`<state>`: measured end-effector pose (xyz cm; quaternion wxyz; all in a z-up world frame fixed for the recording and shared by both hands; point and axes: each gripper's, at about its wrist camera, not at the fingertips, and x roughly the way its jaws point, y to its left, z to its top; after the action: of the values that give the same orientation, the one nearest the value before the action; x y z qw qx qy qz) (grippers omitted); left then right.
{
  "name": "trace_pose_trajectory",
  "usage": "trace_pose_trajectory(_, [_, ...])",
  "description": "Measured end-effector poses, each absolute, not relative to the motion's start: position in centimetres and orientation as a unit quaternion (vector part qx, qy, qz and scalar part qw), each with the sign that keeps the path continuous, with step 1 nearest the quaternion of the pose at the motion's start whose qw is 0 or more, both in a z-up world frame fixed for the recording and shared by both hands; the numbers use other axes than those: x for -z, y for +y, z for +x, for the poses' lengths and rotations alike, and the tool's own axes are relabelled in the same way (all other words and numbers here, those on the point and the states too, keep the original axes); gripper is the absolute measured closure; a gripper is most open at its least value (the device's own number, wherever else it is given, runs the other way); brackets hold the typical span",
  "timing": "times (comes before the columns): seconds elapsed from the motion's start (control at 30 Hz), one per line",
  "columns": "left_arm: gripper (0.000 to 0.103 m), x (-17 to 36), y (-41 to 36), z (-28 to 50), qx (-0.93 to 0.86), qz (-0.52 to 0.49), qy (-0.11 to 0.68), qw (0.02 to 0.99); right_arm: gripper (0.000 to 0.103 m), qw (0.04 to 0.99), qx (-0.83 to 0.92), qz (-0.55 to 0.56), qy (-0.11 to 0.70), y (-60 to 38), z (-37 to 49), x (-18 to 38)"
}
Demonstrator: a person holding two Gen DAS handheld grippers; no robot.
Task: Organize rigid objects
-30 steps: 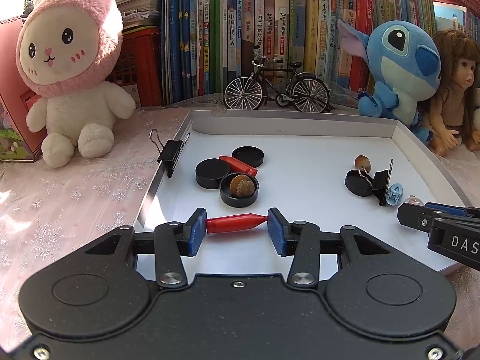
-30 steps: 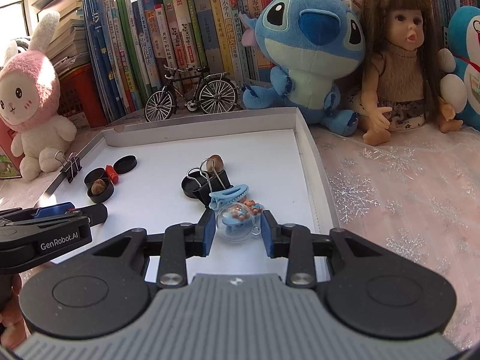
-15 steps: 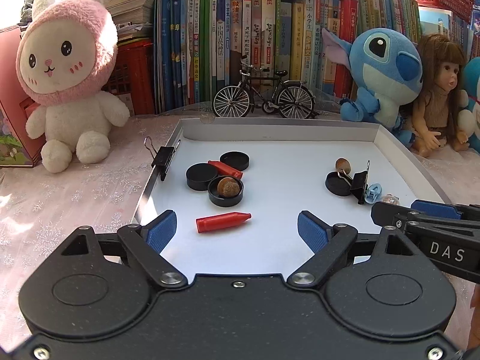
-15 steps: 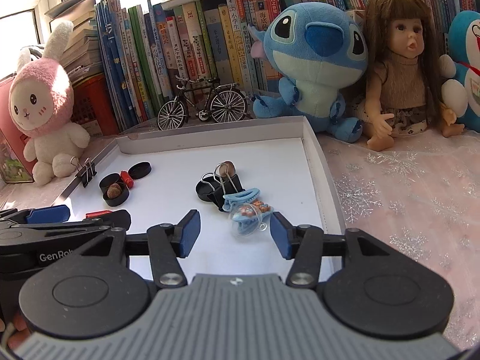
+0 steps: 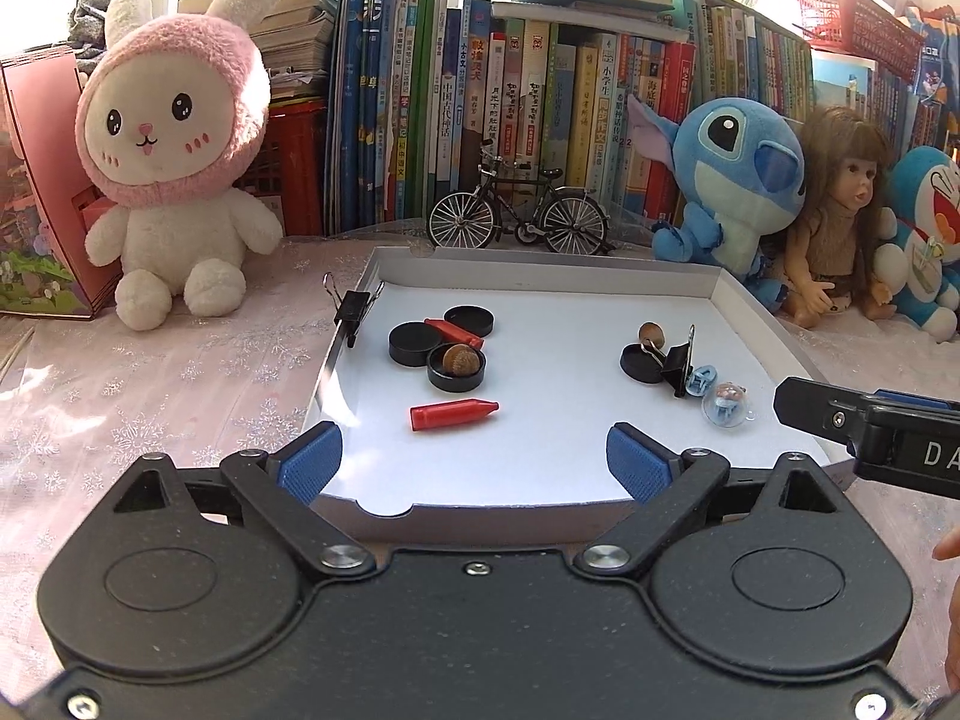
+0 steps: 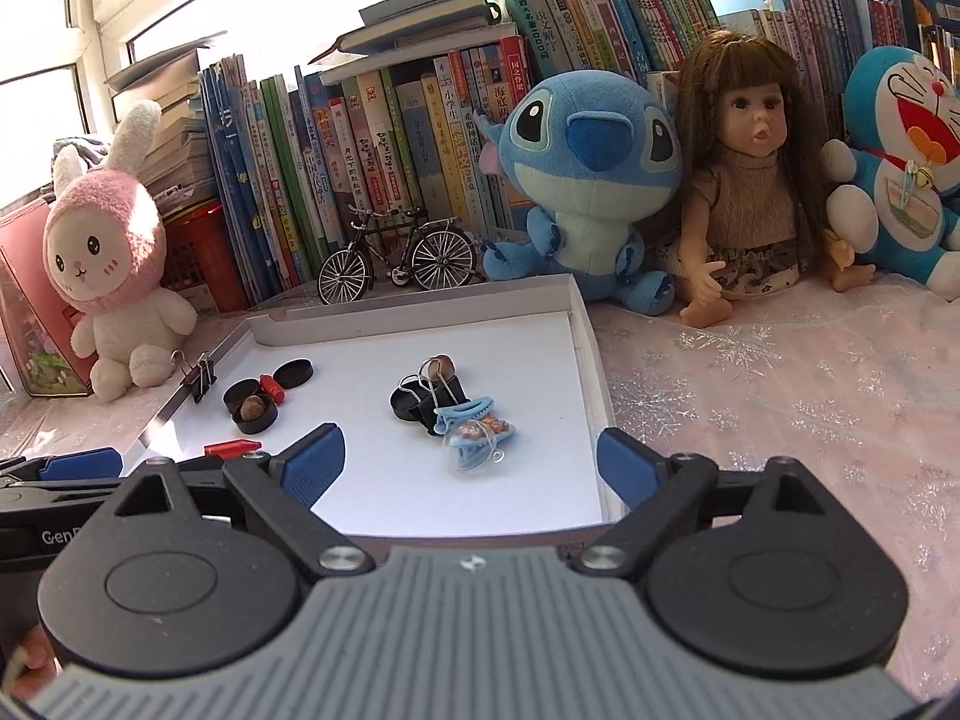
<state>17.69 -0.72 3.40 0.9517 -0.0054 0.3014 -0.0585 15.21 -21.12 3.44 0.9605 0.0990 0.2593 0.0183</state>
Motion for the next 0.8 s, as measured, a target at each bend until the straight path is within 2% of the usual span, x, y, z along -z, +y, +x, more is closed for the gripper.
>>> trace_pose_trajectory(0.37, [0.007,-2.9,-0.5,13.8,0.066,0.021,0.289,0.955,0.001,0.963,-0.025,0.066,0.26,-20.3,11.9,-2.9])
trace_pose_trajectory(0.8, [0.006,-0.8,0.0,13.6,0.036,0.014,0.328,0.944,0.0,0.957,-0.022,0.036,0.287,-19.5,11.2,-0.9])
